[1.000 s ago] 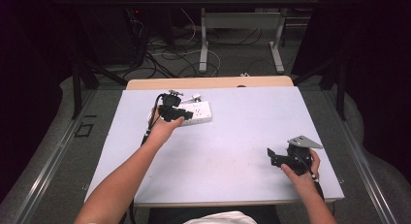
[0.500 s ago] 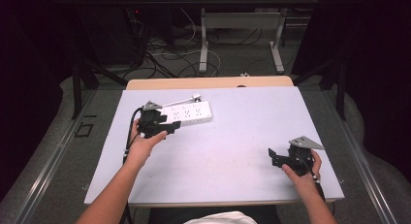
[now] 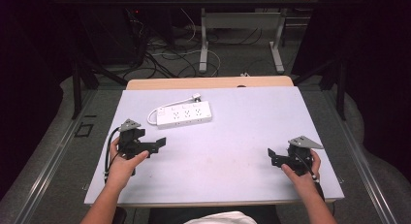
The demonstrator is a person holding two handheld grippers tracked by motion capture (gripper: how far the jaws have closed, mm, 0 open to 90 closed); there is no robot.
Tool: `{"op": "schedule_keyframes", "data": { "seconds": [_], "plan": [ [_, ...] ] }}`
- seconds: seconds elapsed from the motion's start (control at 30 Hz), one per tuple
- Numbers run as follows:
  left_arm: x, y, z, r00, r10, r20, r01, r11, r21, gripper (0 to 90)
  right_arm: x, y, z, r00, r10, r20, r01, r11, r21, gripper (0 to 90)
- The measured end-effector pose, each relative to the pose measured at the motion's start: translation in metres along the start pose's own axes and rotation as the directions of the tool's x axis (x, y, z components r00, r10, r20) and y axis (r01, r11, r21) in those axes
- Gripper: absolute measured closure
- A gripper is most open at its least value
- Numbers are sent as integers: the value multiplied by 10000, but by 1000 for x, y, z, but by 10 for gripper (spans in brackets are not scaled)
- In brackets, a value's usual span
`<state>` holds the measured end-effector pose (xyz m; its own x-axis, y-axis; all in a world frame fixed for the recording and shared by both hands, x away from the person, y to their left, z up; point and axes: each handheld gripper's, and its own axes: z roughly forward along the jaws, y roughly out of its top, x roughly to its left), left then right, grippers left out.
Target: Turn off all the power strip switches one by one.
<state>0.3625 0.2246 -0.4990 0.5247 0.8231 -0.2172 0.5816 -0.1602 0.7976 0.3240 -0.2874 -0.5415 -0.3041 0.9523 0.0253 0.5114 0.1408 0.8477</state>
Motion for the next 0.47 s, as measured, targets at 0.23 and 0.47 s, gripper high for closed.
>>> {"op": "schedule_keyframes", "data": {
  "seconds": [0.23, 0.47],
  "plan": [
    [5, -14, -4, 9999, 78, -123, -85, 9985, -541, 3, -1, 1, 1, 9999, -105, 32, 105, 9999, -89, 94],
    [13, -19, 0, 9984, -558, -84, 553, 9973, -484, 3, -1, 0, 2, 10000, 57, -6, -57, 10000, 11, 94]
  ]
}}
